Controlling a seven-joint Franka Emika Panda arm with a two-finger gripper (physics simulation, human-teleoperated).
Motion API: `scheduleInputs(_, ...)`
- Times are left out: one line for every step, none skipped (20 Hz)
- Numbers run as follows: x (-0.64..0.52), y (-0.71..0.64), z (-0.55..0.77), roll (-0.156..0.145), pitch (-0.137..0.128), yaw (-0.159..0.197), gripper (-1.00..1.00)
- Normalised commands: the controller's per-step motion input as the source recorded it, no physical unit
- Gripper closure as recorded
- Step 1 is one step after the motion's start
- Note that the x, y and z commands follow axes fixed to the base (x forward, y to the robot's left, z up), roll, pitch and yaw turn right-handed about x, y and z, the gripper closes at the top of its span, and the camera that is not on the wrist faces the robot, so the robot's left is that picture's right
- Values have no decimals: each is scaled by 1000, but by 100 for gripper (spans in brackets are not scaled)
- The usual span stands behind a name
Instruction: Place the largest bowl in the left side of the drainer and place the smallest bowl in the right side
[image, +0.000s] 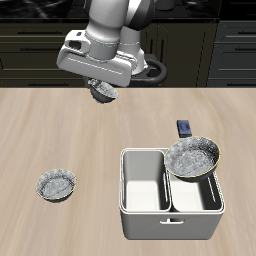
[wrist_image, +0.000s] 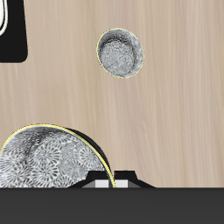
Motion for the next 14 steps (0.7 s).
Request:
scheduleInputs(397, 327, 77, 37, 44, -61, 100)
scheduleInputs(231, 214, 74, 19, 36, -51, 100)
scheduleInputs(247, 322, 160, -11, -24, 3, 100)
scheduleInputs(265, 363, 120, 18, 14, 1, 100)
scheduleInputs(425, 769, 321, 19, 3, -86, 100)
scheduleInputs(249, 333, 85, 29, 21, -15, 100)
scheduleInputs(231, 313, 104, 3, 28, -52, 100)
scheduleInputs(180, 245, 122, 33, 20, -58, 100)
scheduleInputs(165, 249, 199, -12, -28, -7, 100)
scheduleInputs(203, 164, 96, 3, 37, -64, 100)
scheduleInputs(177, 167, 178, 1, -15, -5, 100)
scheduleInputs(398, 165, 232, -36, -4, -49, 100)
scheduleInputs(228, 30, 81, -30, -9, 15, 100)
scheduleInputs(256, -67, 88, -22, 23, -49, 100)
